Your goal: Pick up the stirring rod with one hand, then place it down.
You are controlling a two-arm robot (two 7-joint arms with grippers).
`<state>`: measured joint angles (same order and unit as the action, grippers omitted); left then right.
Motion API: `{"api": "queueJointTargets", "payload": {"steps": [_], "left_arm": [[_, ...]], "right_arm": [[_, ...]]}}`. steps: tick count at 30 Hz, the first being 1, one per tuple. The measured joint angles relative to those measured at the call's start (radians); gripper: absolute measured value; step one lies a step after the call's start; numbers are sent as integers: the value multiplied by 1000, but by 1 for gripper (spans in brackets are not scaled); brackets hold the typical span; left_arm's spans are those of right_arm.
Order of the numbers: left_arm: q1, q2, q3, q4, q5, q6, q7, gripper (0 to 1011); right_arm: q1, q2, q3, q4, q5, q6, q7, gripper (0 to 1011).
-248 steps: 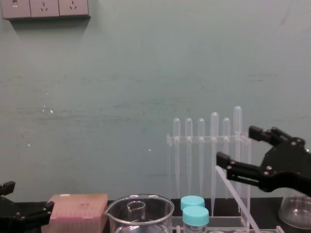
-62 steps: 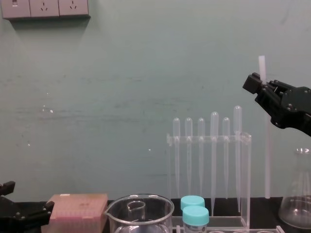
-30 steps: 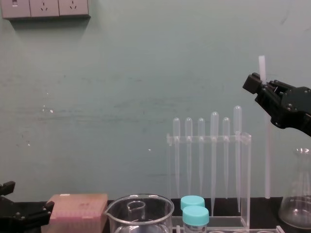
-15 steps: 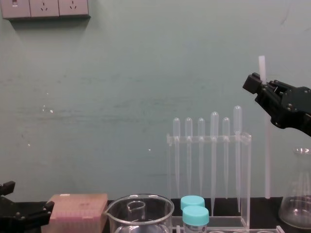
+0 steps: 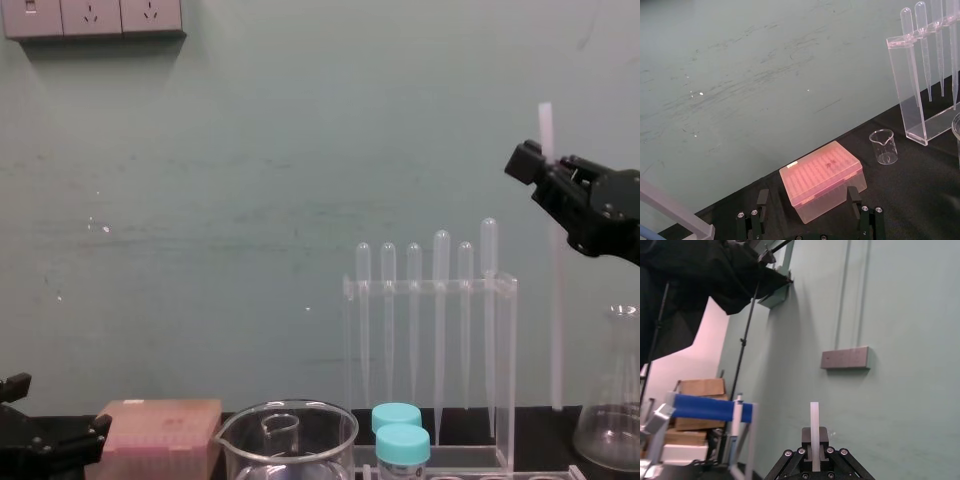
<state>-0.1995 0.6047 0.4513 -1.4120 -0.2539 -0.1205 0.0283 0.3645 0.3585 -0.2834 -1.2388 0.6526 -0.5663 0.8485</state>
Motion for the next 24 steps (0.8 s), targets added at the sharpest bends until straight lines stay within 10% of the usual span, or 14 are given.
{"api": "queueJointTargets", "payload": {"steps": [24], "left_arm": [[0,0,0,0,0,0,0,1000]], "right_arm": [[-68,46,-23,-27,-8,72,-2,69]]}}
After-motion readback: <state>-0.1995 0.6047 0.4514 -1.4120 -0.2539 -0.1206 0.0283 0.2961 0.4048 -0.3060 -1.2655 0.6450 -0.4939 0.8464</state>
